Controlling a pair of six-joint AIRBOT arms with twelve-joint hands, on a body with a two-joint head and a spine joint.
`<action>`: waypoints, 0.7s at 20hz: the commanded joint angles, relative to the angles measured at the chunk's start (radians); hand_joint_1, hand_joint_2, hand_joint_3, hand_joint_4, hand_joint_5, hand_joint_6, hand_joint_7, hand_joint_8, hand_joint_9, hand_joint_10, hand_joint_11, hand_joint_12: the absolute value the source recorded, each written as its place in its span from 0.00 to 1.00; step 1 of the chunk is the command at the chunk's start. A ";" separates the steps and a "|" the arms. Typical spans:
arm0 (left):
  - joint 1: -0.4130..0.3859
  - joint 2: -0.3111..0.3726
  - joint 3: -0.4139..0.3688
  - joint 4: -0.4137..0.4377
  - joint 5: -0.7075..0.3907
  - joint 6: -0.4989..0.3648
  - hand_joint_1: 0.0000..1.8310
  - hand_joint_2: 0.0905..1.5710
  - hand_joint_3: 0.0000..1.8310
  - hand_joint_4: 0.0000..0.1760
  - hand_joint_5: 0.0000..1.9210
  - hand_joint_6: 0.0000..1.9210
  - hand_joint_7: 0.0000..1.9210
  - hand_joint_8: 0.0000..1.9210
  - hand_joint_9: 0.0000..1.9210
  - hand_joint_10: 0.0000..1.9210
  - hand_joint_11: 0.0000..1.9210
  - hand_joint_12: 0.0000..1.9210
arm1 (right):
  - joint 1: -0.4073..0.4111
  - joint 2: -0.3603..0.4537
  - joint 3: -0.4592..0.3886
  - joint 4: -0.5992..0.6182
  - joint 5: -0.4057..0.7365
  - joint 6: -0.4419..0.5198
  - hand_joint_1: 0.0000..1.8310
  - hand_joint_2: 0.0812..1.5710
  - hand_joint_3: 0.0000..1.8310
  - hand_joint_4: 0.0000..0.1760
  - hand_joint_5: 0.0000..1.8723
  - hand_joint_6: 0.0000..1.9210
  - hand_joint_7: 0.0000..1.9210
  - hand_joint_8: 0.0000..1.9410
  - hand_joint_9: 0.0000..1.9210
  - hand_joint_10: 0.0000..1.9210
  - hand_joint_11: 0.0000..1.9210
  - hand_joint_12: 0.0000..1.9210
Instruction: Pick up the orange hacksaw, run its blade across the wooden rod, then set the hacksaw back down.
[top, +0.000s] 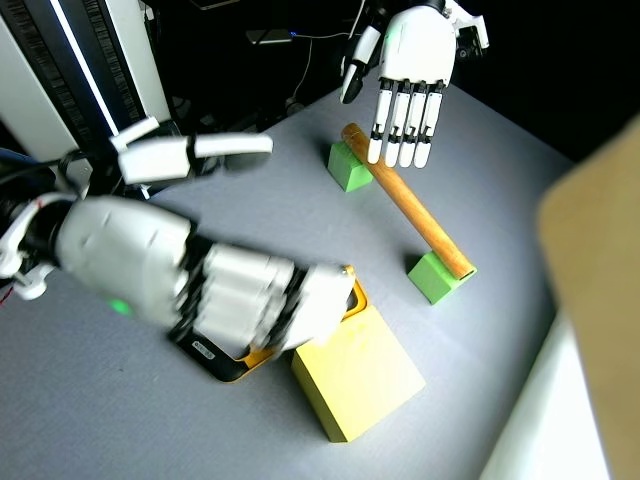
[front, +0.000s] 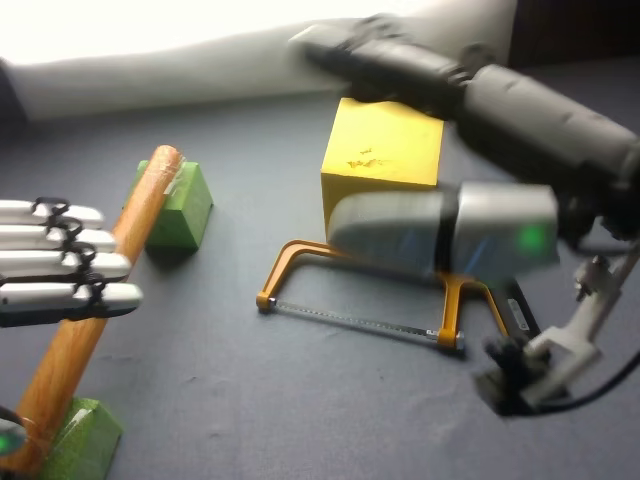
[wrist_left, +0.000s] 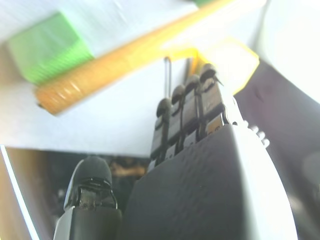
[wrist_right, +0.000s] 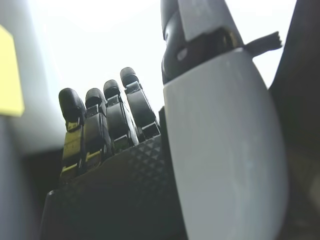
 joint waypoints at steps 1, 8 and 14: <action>-0.013 0.001 0.008 -0.050 -0.128 0.009 0.00 0.80 0.00 0.13 0.05 0.01 0.04 0.01 0.03 0.01 0.01 0.01 | 0.027 -0.005 0.026 -0.183 0.073 0.089 0.28 0.67 0.00 0.00 0.18 0.01 0.20 0.01 0.20 0.01 0.04 0.60; -0.017 -0.010 -0.002 -0.105 -0.346 0.005 0.19 0.83 0.00 0.00 0.25 0.74 0.28 0.77 0.27 0.91 0.24 0.97 | 0.216 -0.039 0.196 -0.985 0.358 0.075 0.33 0.74 0.00 0.00 0.41 0.79 0.48 0.89 0.50 0.93 0.51 0.97; -0.019 -0.014 -0.005 -0.107 -0.390 -0.015 0.27 0.83 0.00 0.00 0.43 1.00 0.50 1.00 0.58 1.00 0.54 1.00 | 0.366 -0.087 0.285 -1.279 0.316 0.267 0.24 0.80 0.01 0.00 0.56 1.00 0.63 1.00 0.73 1.00 0.82 1.00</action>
